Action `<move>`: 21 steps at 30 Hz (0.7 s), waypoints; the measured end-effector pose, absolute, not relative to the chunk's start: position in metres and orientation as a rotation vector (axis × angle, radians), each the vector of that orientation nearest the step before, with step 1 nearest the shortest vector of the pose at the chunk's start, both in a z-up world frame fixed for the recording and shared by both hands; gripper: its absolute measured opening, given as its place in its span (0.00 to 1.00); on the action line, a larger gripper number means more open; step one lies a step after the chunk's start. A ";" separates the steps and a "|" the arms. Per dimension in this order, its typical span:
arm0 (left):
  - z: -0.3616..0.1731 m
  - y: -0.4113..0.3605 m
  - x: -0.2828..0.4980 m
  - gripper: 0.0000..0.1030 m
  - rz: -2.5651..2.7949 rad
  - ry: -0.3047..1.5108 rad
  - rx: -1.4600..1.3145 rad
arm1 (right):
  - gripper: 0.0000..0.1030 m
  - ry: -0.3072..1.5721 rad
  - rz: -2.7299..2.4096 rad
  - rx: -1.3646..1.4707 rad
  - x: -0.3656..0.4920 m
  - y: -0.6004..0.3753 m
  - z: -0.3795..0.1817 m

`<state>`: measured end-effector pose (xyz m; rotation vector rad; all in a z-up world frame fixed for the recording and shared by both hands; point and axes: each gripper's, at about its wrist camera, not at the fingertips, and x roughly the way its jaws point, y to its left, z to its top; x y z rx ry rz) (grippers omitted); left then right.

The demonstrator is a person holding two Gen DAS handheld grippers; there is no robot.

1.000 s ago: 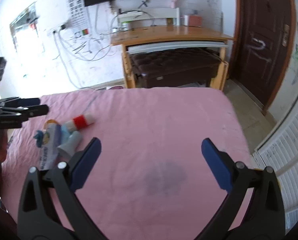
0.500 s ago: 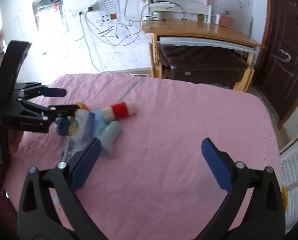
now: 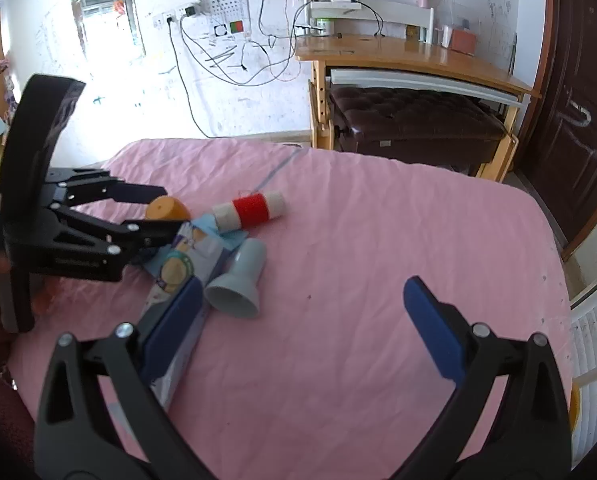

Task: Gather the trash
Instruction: 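Grasp the orange round lid with the left tool while the right tool grasps the grey cone cap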

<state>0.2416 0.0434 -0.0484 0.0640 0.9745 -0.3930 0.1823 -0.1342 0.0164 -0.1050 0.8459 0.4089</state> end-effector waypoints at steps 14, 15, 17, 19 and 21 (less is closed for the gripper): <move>-0.049 0.042 0.238 0.41 -0.411 0.964 0.068 | 0.94 0.848 0.417 -0.113 0.184 -0.131 0.015; -0.050 0.044 0.239 0.37 -0.411 0.965 0.060 | 0.94 0.849 0.417 -0.115 0.184 -0.131 0.014; -0.050 0.048 0.242 0.36 -0.410 0.970 0.043 | 0.94 0.852 0.416 -0.116 0.183 -0.130 0.013; -0.050 0.053 0.245 0.36 -0.397 0.976 0.032 | 0.94 0.856 0.415 -0.118 0.184 -0.129 0.011; -0.050 0.053 0.243 0.36 -0.381 0.969 0.066 | 0.94 0.862 0.418 -0.122 0.185 -0.124 0.010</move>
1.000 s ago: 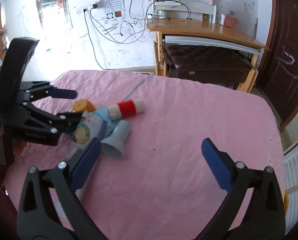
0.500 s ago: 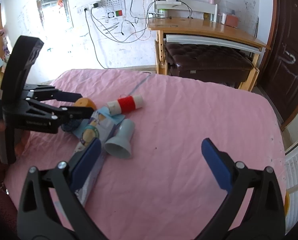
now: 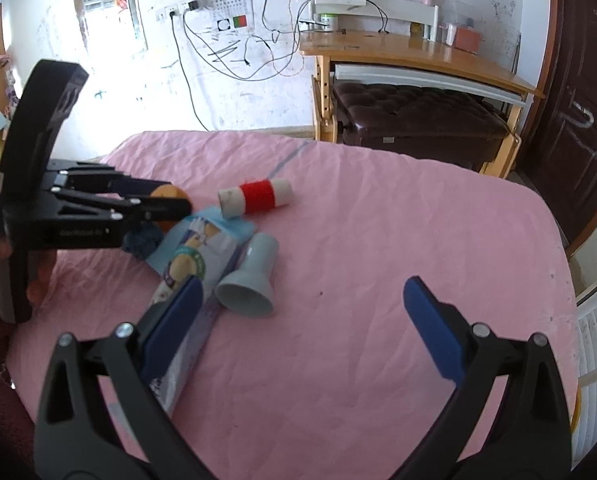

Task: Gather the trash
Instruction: 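Grasp the orange round lid with the left tool while the right tool grasps the grey cone cap, then carry the orange lid and grey cone over the yellow bin with both tools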

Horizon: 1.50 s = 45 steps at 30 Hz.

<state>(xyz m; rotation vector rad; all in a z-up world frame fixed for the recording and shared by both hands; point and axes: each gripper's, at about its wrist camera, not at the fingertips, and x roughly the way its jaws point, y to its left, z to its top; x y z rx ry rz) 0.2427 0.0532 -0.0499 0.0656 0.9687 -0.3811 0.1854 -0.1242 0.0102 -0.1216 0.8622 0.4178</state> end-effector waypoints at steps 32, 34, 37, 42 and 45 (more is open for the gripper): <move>-0.023 0.059 0.226 0.36 -0.340 0.849 0.082 | 0.31 0.905 0.396 -0.153 0.196 -0.106 -0.003; -0.021 0.058 0.224 0.36 -0.342 0.840 0.084 | 0.31 0.889 0.381 -0.153 0.195 -0.111 0.002; -0.018 0.056 0.222 0.36 -0.338 0.832 0.089 | 0.31 0.869 0.353 -0.140 0.195 -0.121 0.009; -0.009 0.038 0.217 0.36 -0.348 0.815 0.113 | 0.31 0.843 0.292 -0.106 0.191 -0.151 0.015; -0.003 0.025 0.215 0.36 -0.364 0.807 0.142 | 0.31 0.831 0.264 -0.079 0.187 -0.169 0.018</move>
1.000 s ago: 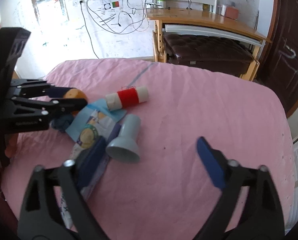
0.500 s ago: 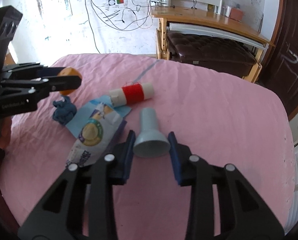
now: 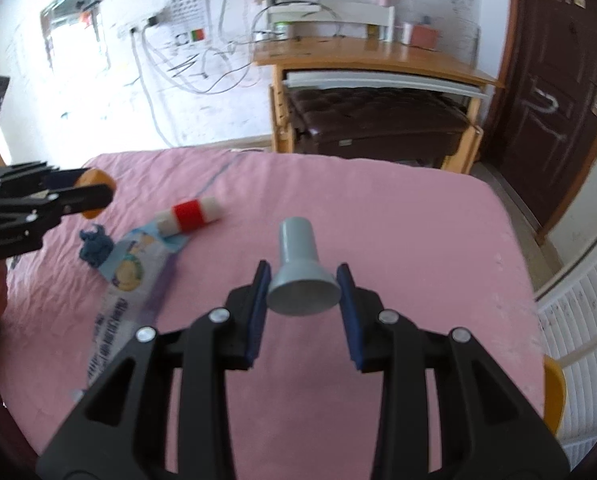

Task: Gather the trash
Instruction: 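Carry the orange lid and grey cone over the yellow bin with both tools, then open both tools to drop the lid and cone into the bin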

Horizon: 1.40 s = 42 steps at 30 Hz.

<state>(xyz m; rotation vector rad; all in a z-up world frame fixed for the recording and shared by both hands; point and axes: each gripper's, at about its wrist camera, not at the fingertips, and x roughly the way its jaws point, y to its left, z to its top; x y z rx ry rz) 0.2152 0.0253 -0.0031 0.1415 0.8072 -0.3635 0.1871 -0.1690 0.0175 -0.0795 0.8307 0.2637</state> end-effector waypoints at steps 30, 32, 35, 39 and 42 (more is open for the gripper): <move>0.023 -0.249 0.189 0.36 -0.766 0.806 0.324 | 0.31 0.783 -0.178 0.125 0.128 -0.395 -0.001; 0.018 -0.266 0.187 0.36 -0.791 0.824 0.329 | 0.31 0.802 -0.201 0.137 0.124 -0.408 -0.010; 0.009 -0.294 0.186 0.36 -0.830 0.861 0.340 | 0.31 0.825 -0.218 0.161 0.116 -0.427 -0.024; -0.003 -0.323 0.188 0.36 -0.853 0.899 0.349 | 0.31 0.855 -0.232 0.198 0.111 -0.445 -0.041; -0.014 -0.340 0.189 0.36 -0.866 0.933 0.360 | 0.31 0.870 -0.228 0.225 0.110 -0.453 -0.048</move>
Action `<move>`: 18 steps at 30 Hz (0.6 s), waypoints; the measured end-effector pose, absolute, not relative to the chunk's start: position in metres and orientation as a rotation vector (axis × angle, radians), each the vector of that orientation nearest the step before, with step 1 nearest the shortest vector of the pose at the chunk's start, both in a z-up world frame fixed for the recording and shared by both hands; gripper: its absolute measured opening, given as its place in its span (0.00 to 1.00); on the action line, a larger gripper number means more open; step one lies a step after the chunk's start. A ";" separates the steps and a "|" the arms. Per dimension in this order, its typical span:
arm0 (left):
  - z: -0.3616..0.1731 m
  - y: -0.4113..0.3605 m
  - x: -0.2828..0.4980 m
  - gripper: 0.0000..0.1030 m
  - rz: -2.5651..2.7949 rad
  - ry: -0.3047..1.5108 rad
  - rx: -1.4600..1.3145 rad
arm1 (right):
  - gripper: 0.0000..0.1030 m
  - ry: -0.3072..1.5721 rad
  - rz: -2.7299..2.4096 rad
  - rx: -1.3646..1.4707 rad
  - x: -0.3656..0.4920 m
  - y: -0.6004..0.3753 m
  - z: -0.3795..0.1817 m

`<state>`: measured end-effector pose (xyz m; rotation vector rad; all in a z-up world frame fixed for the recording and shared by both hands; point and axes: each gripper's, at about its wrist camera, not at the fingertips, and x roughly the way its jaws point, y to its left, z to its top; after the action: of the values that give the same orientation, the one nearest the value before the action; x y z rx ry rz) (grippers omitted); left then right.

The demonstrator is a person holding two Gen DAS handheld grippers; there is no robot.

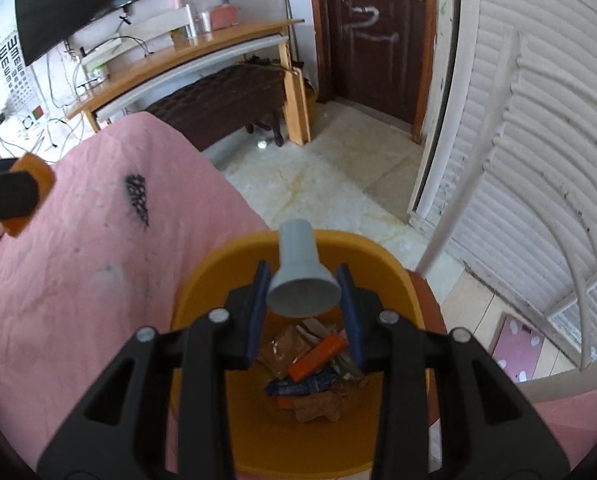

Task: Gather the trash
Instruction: 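Open both tools to drop the lid and cone into the bin, then move both open tools back over the remaining trash on the table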

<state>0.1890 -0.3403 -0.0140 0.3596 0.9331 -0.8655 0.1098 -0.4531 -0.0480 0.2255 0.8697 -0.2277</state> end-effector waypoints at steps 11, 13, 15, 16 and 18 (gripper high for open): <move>-0.026 -0.379 0.194 0.46 -0.902 0.975 0.287 | 0.43 0.857 -0.277 0.280 0.101 -0.478 -0.052; -0.024 -0.377 0.194 0.71 -0.908 0.979 0.263 | 0.43 0.849 -0.287 0.287 0.098 -0.482 -0.051; -0.021 -0.374 0.192 0.72 -0.907 0.973 0.248 | 0.43 0.843 -0.290 0.294 0.096 -0.484 -0.050; -0.020 -0.371 0.192 0.72 -0.905 0.968 0.244 | 0.43 0.840 -0.292 0.292 0.096 -0.484 -0.048; -0.017 -0.363 0.191 0.72 -0.895 0.957 0.232 | 0.43 0.837 -0.292 0.291 0.096 -0.484 -0.047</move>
<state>0.1906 -0.3632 -0.0168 0.2319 0.9566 -0.8953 0.0957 -0.4839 -0.0471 0.2913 0.8370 -0.2920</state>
